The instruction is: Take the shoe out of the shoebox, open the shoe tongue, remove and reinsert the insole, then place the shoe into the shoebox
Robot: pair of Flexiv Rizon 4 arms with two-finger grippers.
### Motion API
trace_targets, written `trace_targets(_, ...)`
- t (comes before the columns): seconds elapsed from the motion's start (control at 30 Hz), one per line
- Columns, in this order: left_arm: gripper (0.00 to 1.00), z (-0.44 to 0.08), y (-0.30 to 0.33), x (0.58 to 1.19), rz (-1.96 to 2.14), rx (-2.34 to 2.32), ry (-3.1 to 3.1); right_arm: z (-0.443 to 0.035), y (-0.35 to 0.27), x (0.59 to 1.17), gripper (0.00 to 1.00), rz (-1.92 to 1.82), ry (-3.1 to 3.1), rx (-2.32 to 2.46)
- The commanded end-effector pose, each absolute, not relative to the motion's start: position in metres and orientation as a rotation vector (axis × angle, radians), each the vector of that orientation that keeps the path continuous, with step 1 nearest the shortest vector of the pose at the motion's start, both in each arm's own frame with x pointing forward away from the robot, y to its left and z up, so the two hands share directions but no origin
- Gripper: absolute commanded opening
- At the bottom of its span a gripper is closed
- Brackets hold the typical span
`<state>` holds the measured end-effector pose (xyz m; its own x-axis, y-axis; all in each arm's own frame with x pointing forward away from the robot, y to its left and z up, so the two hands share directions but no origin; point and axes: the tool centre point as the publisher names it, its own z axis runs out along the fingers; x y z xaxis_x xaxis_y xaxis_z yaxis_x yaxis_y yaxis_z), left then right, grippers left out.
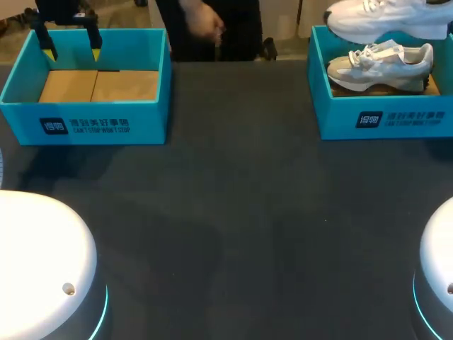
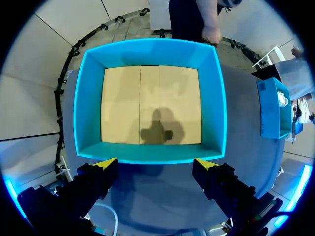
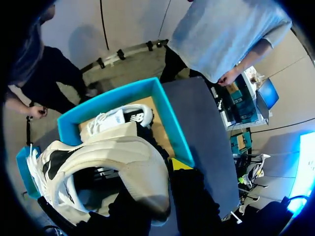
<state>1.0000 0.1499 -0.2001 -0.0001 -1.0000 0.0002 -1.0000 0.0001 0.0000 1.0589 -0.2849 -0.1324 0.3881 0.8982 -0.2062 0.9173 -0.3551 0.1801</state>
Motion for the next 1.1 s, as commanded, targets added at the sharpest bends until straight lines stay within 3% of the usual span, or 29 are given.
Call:
trace_targets(0.03,1.0,-0.2,0.15,1.0,0.0,2.221,-2.222,-0.118,-0.263,1.02,0.0,-0.038,1.608,2.354)
trace_targets(0.33,1.0,-0.2,0.15,1.0,0.0,2.221,-2.222,-0.12,-0.205,0.952,0.0,-0.08,1.576,2.351)
trace_targets(0.8,1.0,-0.2,0.15,1.0,0.0,2.221,-2.222,-0.12,-0.205,0.952,0.0,-0.08,1.576,2.351)
trace_targets(1.1,1.0,-0.2,0.15,1.0,0.0,2.221,-2.222,-0.155,-0.129,0.863,0.0,-0.126,1.675,2.33)
